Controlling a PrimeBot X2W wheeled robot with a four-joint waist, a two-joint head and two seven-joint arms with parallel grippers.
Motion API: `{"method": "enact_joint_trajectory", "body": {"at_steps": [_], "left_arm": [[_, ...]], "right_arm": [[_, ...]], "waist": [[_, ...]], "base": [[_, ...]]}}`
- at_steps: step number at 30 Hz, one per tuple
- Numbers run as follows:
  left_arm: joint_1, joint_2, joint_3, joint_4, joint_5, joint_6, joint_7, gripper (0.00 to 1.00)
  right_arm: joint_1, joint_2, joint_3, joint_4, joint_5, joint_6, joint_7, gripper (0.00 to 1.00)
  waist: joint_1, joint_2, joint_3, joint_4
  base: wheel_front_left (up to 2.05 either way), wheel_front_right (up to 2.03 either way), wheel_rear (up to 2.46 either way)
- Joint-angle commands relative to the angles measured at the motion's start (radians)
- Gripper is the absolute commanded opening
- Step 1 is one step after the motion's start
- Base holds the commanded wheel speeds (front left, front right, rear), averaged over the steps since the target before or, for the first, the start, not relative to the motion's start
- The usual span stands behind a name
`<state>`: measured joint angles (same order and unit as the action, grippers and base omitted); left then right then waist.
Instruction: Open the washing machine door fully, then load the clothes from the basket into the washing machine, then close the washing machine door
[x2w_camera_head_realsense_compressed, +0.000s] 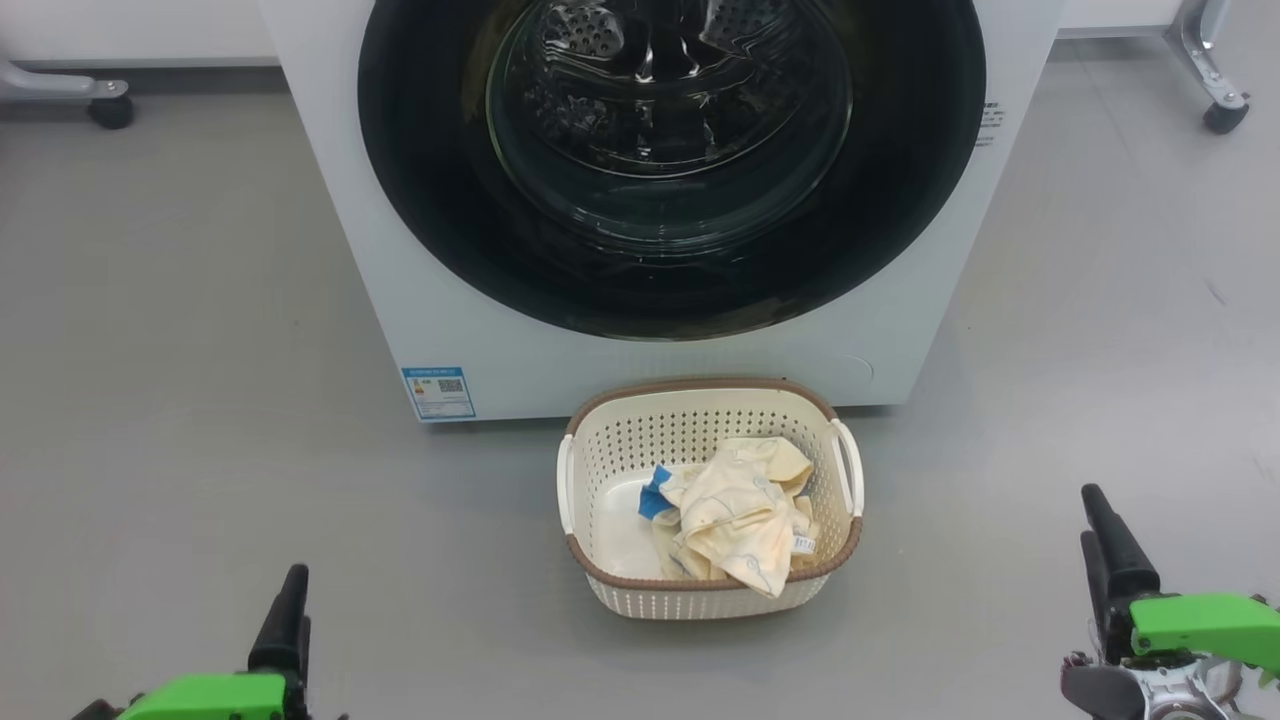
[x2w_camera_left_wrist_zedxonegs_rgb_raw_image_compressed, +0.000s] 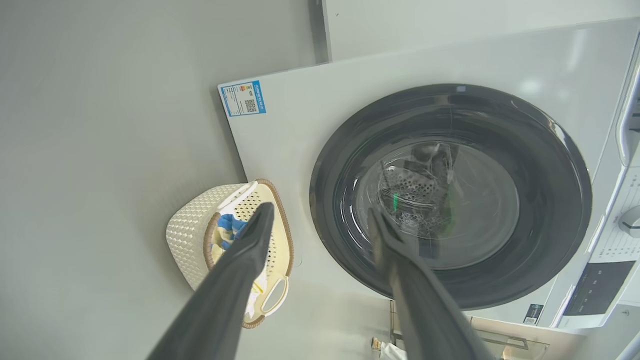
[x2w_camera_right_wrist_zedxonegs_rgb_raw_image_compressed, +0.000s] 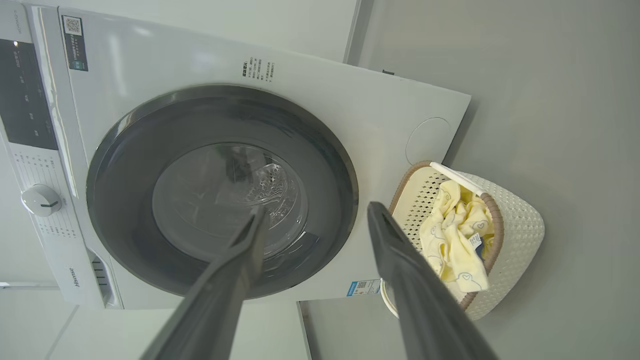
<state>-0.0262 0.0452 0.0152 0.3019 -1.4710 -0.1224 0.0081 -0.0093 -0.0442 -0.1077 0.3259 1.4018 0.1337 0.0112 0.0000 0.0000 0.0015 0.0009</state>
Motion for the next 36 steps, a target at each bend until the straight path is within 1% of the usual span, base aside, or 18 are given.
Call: {"method": "enact_joint_trajectory", "body": {"at_steps": [1,11,23,31,36], "left_arm": [[-0.056,0.018,0.012,-0.040,0.027,-0.002,-0.009,1.00],[-0.063,0.011,0.020,-0.064,0.244,-0.003,-0.038,1.00],[-0.068,0.007,0.012,-0.092,0.461,-0.004,-0.074,1.00],[-0.073,0.012,-0.002,-0.107,0.600,-0.004,-0.097,1.00],[-0.075,0.013,-0.008,-0.113,0.664,-0.005,-0.109,1.00]], "right_arm": [[-0.054,-0.026,-0.001,-0.030,-0.027,-0.001,-0.010,1.00],[-0.069,-0.023,-0.012,-0.042,-0.267,-0.001,-0.040,1.00],[-0.073,-0.019,-0.020,-0.064,-0.525,-0.001,-0.076,1.00],[-0.076,-0.013,-0.013,-0.077,-0.672,-0.002,-0.099,1.00],[-0.080,-0.012,-0.008,-0.079,-0.734,-0.002,-0.111,1.00]], "waist": [[0.0000,0.0000,0.000,0.001],[0.0000,0.0000,0.003,0.004],[0.0000,0.0000,0.004,0.003],[0.0000,0.0000,0.005,0.000],[0.0000,0.0000,0.004,0.001]], "base": [[0.00,0.00,0.00],[0.00,0.00,0.00],[0.00,0.00,0.00],[0.00,0.00,0.00],[0.00,0.00,0.00]]}}
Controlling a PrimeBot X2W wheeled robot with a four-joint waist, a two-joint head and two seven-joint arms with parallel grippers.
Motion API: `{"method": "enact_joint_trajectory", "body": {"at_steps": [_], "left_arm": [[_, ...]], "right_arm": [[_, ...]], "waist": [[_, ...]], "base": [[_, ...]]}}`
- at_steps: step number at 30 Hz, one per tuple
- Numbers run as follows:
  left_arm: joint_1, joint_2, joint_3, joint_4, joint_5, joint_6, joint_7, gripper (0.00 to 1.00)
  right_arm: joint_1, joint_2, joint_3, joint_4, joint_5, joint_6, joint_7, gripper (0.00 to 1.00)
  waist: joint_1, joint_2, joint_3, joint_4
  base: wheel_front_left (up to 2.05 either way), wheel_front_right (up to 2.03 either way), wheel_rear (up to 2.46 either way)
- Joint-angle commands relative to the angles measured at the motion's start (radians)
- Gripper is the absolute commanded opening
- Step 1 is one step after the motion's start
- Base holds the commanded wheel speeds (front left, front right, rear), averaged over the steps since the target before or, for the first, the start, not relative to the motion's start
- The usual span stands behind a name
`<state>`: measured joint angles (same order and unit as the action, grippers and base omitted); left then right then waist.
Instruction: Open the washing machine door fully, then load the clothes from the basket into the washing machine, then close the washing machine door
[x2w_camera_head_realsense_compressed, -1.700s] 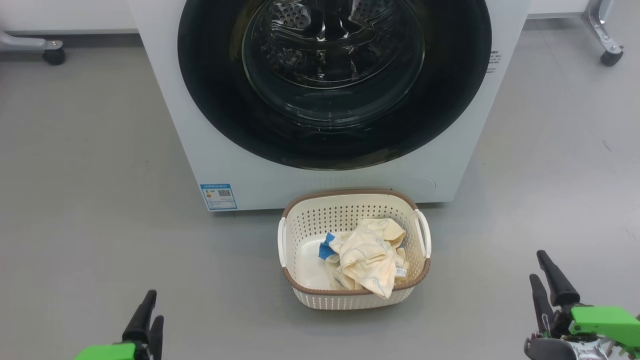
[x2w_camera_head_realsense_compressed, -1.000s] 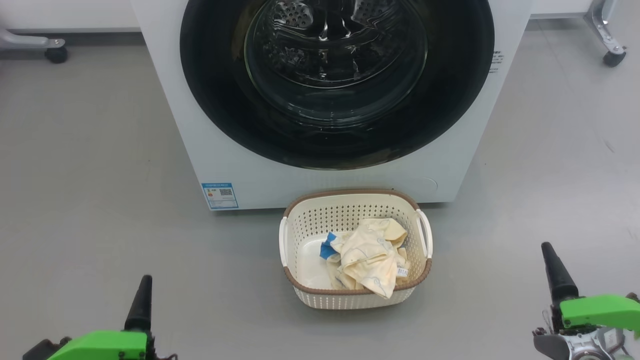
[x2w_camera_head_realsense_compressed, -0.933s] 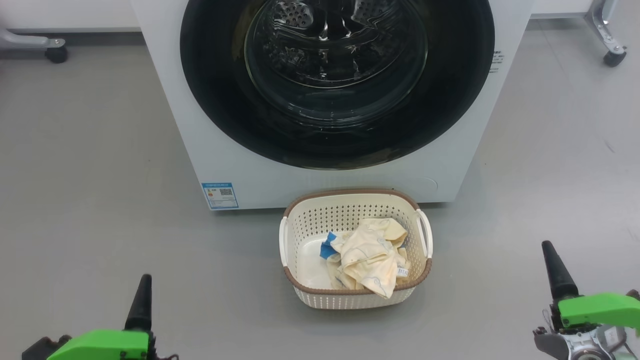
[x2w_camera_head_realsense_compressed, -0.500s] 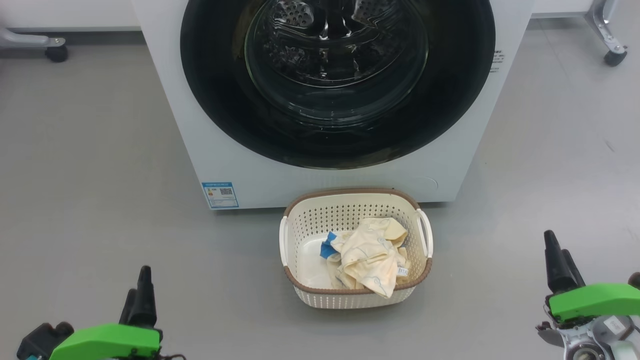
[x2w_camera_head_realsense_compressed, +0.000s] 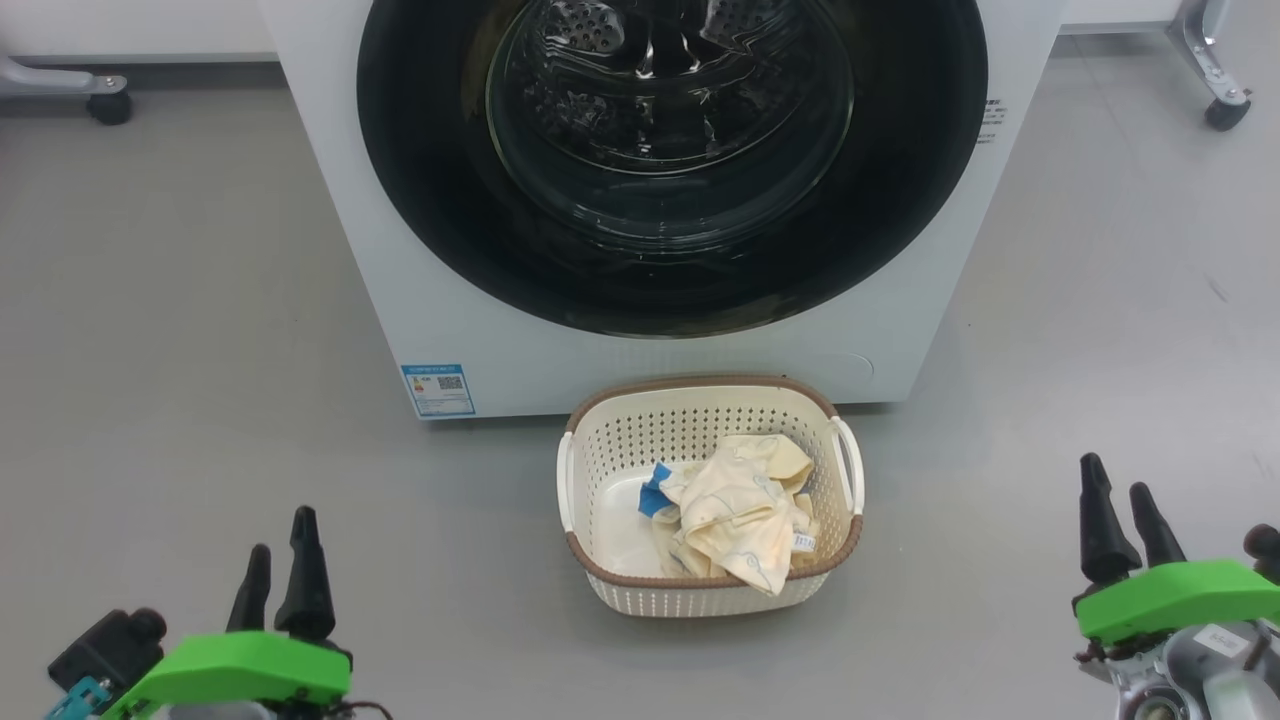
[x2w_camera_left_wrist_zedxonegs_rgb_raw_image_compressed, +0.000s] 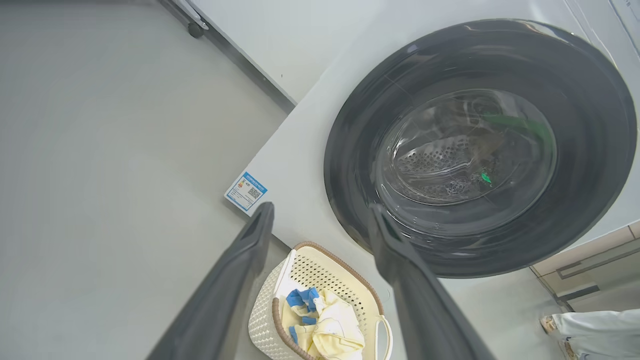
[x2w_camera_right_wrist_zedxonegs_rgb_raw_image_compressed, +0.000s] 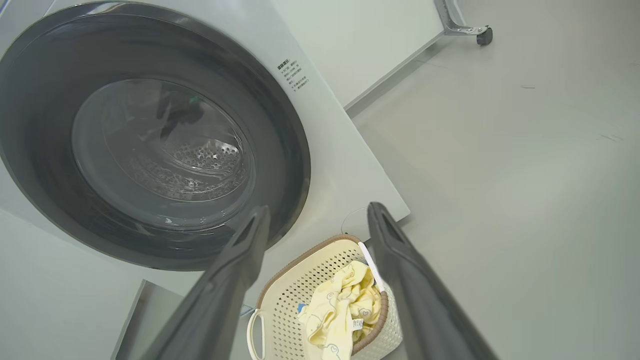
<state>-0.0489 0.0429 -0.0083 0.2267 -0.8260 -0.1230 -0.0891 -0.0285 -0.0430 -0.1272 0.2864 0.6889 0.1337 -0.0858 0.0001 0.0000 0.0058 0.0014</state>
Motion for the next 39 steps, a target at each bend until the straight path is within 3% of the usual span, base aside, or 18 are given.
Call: {"method": "enact_joint_trajectory", "body": {"at_steps": [1,39], "left_arm": [[-0.053,0.017,0.013,-0.038,0.037,-0.004,-0.015,1.00],[-0.106,0.022,-0.040,0.041,0.472,-0.007,-0.126,1.00]], "right_arm": [[-0.062,-0.013,0.012,-0.040,-0.036,-0.002,-0.017,1.00],[-0.097,-0.013,0.079,-0.008,-0.562,-0.003,-0.129,1.00]], "waist": [[0.0000,0.0000,0.000,0.000],[-0.0001,0.0000,-0.001,0.002]], "base": [[0.00,0.00,0.00],[0.00,0.00,0.00]]}}
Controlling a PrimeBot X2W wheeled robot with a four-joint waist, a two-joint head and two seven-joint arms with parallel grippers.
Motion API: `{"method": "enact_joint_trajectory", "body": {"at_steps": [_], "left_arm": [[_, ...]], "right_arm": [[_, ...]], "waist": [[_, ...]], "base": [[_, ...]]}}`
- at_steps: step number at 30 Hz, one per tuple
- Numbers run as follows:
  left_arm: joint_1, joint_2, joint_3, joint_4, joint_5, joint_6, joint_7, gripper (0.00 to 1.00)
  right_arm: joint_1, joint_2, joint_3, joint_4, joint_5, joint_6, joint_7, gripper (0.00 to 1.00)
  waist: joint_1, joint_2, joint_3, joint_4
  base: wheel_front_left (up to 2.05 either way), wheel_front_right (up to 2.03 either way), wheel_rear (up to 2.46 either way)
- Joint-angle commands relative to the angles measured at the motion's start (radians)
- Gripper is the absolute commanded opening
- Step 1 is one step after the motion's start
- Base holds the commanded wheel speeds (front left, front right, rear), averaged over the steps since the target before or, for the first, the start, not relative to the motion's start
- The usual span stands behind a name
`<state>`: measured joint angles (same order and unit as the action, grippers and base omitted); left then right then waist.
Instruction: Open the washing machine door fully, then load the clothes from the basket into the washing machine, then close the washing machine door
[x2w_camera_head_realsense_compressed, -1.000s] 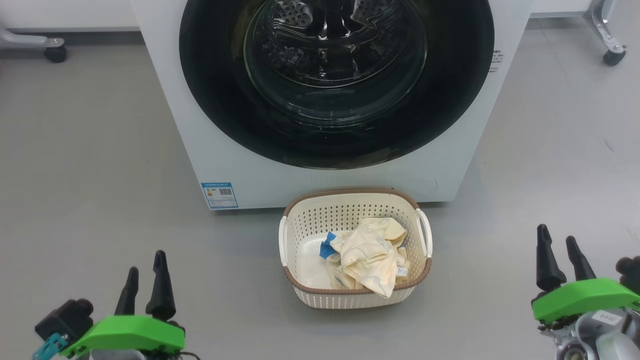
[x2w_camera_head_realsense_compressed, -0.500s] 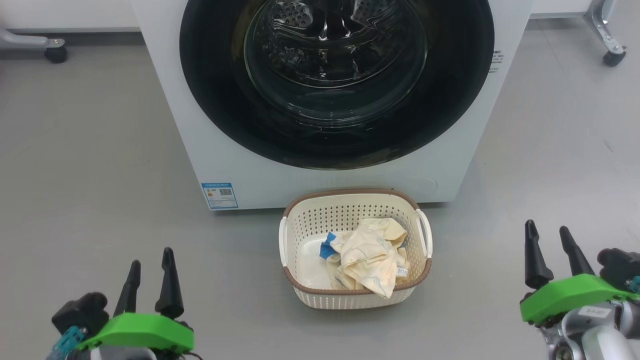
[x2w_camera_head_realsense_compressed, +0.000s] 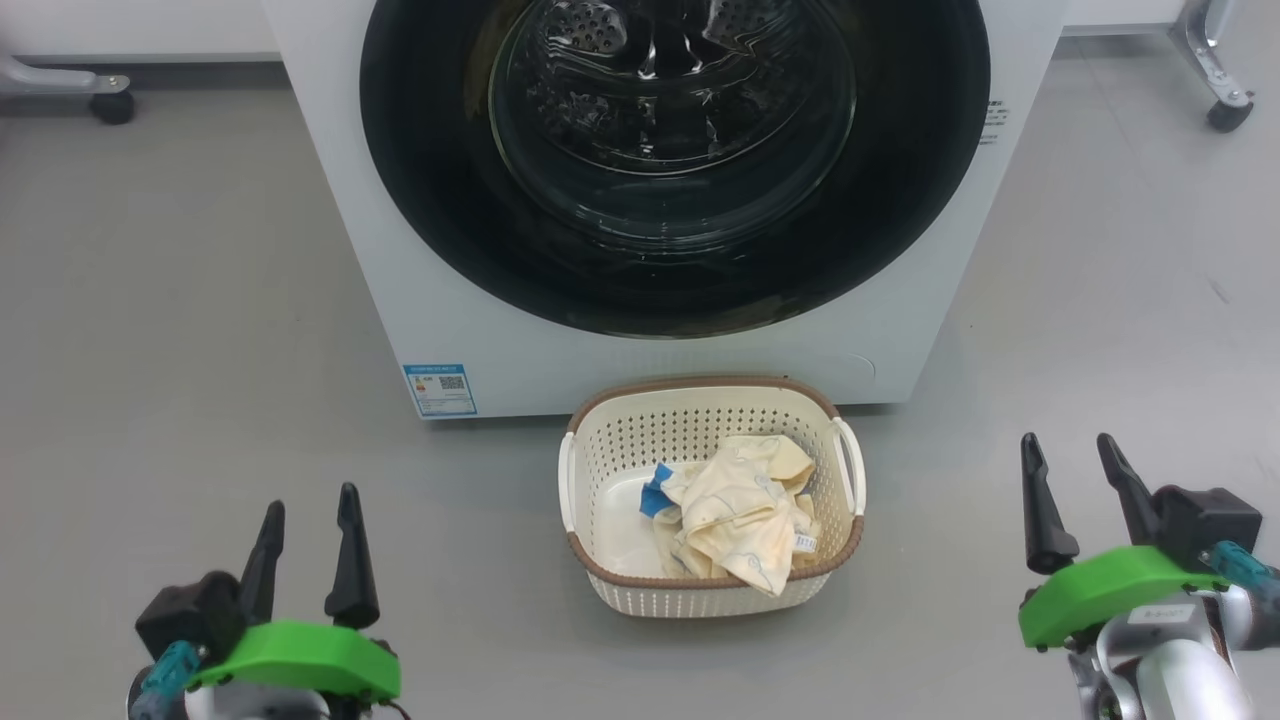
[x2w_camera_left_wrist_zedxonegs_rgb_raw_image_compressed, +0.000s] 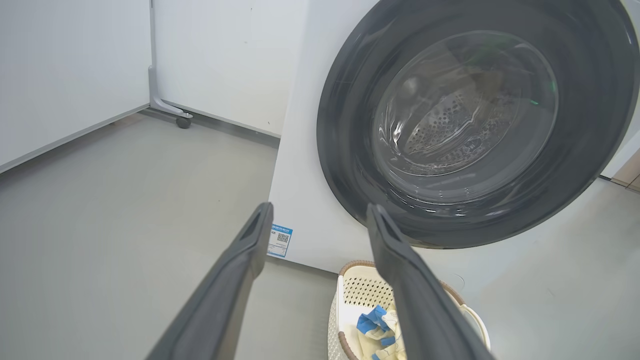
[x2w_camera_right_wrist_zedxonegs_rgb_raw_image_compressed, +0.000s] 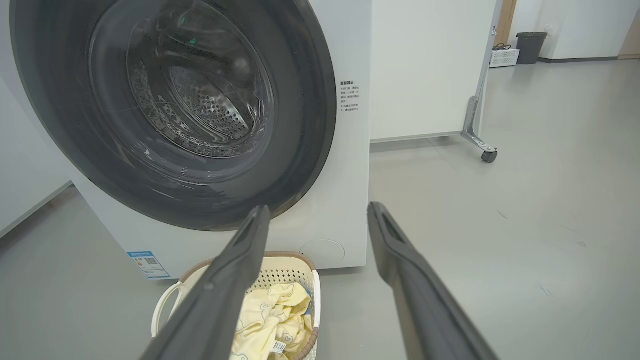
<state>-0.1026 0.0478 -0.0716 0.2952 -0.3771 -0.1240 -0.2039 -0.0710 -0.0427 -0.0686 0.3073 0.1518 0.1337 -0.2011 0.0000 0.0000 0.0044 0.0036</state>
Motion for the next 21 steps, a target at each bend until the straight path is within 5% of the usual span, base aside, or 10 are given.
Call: {"method": "enact_joint_trajectory", "body": {"at_steps": [1,21], "left_arm": [[-0.054,0.017,0.020,-0.023,0.032,-0.006,-0.014,1.00],[-0.080,0.020,0.000,0.009,0.194,-0.007,-0.058,1.00]], "right_arm": [[-0.056,-0.013,0.022,-0.028,-0.038,-0.003,-0.017,1.00],[-0.066,-0.015,0.045,-0.031,-0.230,-0.003,-0.061,1.00]], "waist": [[0.0000,0.0000,0.000,0.000],[0.0000,0.0000,0.008,-0.003]], "base": [[0.00,0.00,0.00],[0.00,0.00,0.00]]}}
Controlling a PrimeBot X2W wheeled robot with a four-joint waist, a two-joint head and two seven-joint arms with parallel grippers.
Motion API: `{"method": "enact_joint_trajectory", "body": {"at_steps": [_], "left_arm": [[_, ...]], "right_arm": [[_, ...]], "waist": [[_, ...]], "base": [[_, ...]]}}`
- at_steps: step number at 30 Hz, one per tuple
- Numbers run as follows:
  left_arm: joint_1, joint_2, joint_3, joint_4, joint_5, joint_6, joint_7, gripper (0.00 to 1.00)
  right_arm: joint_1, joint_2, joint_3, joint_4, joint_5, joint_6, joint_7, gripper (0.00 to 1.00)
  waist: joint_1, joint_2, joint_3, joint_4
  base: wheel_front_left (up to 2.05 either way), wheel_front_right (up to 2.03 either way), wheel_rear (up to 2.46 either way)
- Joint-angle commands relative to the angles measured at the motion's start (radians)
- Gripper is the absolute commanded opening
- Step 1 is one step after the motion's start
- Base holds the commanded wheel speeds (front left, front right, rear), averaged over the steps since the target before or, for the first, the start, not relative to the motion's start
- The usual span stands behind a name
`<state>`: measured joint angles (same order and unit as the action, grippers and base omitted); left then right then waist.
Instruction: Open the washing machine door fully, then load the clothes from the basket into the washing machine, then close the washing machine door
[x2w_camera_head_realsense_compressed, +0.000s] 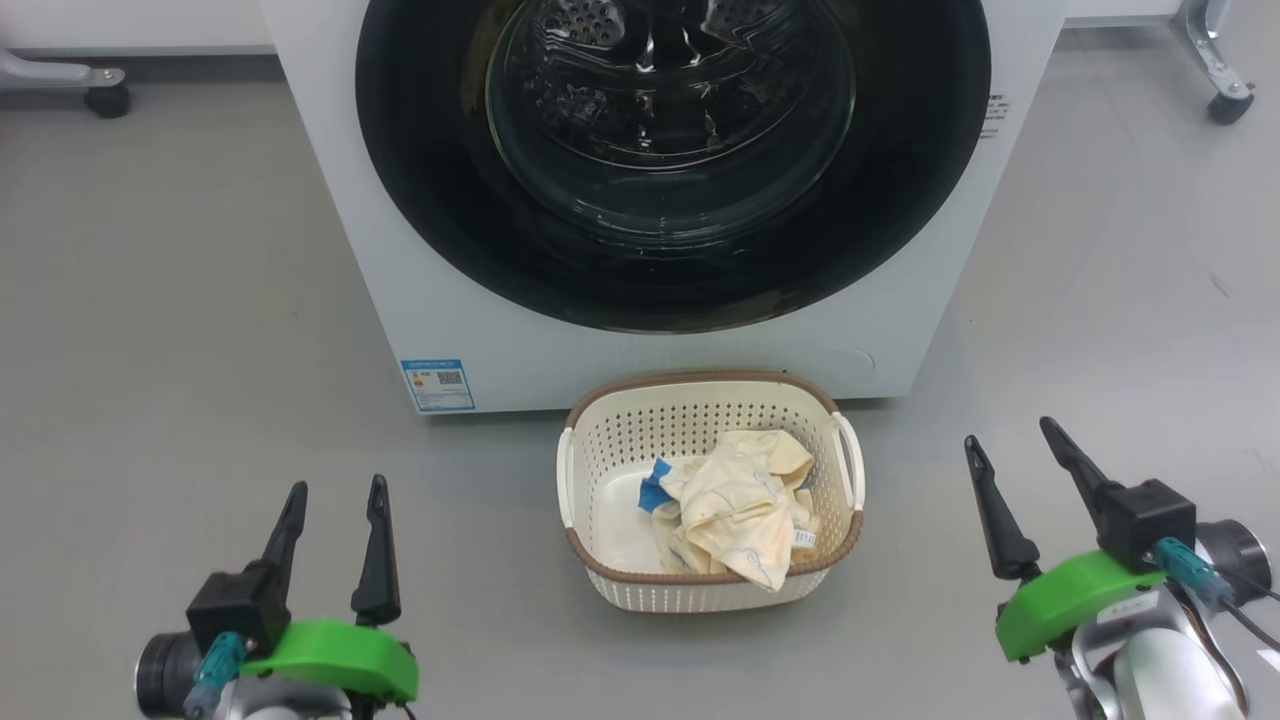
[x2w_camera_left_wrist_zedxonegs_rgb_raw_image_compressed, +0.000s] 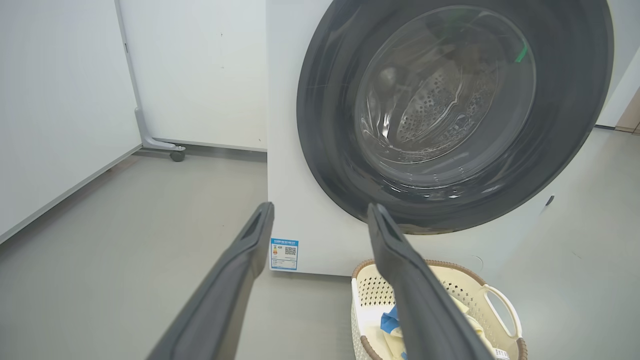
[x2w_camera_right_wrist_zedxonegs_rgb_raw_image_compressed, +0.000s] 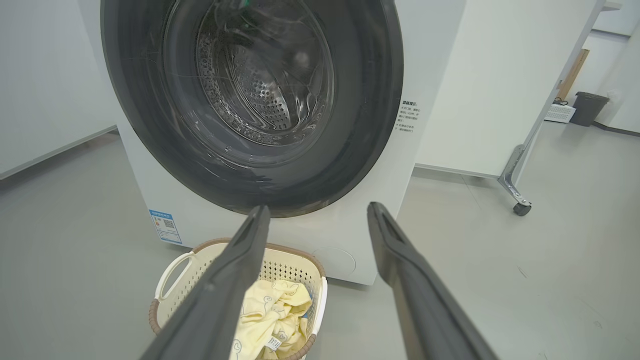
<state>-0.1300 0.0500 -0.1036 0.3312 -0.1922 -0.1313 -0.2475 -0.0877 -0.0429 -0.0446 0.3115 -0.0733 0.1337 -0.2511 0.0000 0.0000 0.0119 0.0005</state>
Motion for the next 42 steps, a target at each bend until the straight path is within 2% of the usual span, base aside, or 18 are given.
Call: {"method": "enact_joint_trajectory", "body": {"at_steps": [1,27,42], "left_arm": [[-0.053,0.018,0.033,-0.026,0.010,0.001,-0.014,1.00],[-0.057,0.009,0.039,-0.039,0.023,0.001,-0.014,1.00],[-0.068,0.016,0.041,-0.052,0.041,0.001,-0.014,1.00]], "right_arm": [[-0.049,-0.014,0.020,-0.035,-0.004,-0.003,-0.011,1.00],[-0.054,-0.013,0.013,-0.041,0.005,-0.003,-0.011,1.00],[-0.065,-0.012,0.009,-0.049,0.010,-0.003,-0.011,1.00]], "waist": [[0.0000,0.0000,0.001,-0.001],[0.0000,0.0000,0.013,-0.005],[0.0000,0.0000,0.031,-0.018]], "base": [[0.00,0.00,0.00],[0.05,0.05,-0.09],[0.92,0.92,-1.83]]}}
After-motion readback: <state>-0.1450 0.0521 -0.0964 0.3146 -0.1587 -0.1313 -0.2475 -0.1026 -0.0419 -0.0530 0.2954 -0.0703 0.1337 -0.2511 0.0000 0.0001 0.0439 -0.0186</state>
